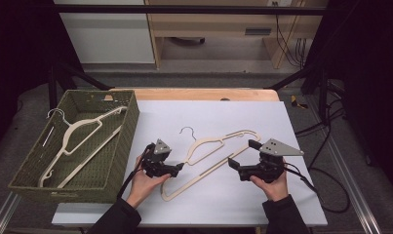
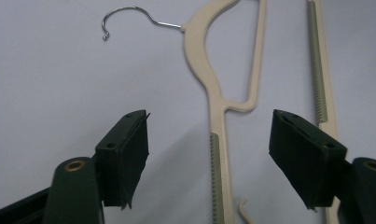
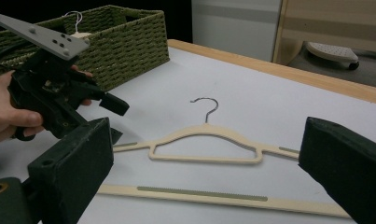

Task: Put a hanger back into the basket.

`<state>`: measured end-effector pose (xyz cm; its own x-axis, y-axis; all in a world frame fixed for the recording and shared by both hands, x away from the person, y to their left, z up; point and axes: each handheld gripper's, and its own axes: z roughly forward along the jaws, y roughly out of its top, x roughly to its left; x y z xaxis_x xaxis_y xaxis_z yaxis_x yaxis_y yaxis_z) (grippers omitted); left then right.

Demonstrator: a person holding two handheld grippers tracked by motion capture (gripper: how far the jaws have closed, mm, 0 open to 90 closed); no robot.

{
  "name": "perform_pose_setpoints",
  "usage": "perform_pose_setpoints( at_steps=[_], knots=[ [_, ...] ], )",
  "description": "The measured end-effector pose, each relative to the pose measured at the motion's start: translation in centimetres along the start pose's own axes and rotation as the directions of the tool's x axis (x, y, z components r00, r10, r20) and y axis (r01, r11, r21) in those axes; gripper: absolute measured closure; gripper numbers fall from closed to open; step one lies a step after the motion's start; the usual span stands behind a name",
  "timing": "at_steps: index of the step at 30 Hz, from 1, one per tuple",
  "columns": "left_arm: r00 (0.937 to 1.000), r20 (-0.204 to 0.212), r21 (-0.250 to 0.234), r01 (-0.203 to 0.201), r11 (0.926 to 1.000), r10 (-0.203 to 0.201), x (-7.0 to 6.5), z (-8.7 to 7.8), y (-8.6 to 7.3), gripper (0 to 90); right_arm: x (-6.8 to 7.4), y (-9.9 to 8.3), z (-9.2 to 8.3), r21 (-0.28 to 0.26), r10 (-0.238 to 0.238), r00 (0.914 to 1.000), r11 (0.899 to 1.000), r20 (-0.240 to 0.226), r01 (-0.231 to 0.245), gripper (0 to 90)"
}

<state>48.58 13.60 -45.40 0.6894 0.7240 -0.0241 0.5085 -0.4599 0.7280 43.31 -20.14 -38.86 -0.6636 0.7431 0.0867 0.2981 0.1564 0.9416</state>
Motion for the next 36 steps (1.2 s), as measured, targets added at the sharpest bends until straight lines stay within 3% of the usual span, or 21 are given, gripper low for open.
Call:
perform_pose_setpoints(
  at_steps=[8,14,16,21,29,36],
  knots=[
    [0.9995,0.024,0.054,-0.020,0.9984,0.018,-0.3,1.3,-0.4,45.0,0.0,-0.1,0.1,0.007,0.004,1.0000,1.000,-0.004,-0.004,3.8],
    [0.9990,0.014,0.094,-0.044,0.9946,0.043,-0.6,1.9,-0.6,53.5,-0.1,-0.1,0.2,0.011,-0.008,0.9999,1.000,-0.007,0.008,3.8],
    [0.9985,0.003,0.088,-0.055,0.9946,0.055,-0.7,1.8,-0.8,57.4,0.0,-0.1,0.2,0.012,-0.004,1.0000,1.000,-0.008,0.004,3.8],
    [0.9987,0.013,0.100,-0.050,0.9937,0.049,-0.6,1.6,-0.9,62.4,0.0,-0.1,0.2,0.011,0.001,1.0000,1.000,-0.007,-0.001,3.8],
    [0.9988,-0.016,0.118,-0.045,0.9920,0.047,-1.4,1.6,-0.9,67.2,0.0,-0.1,0.6,0.021,0.000,0.9999,1.000,-0.014,0.000,3.8],
    [0.9998,-0.008,0.127,-0.015,0.9918,0.016,-1.1,1.6,-0.7,76.7,0.2,0.0,1.6,0.044,-0.004,0.9997,0.999,-0.023,0.005,3.8]
  ],
)
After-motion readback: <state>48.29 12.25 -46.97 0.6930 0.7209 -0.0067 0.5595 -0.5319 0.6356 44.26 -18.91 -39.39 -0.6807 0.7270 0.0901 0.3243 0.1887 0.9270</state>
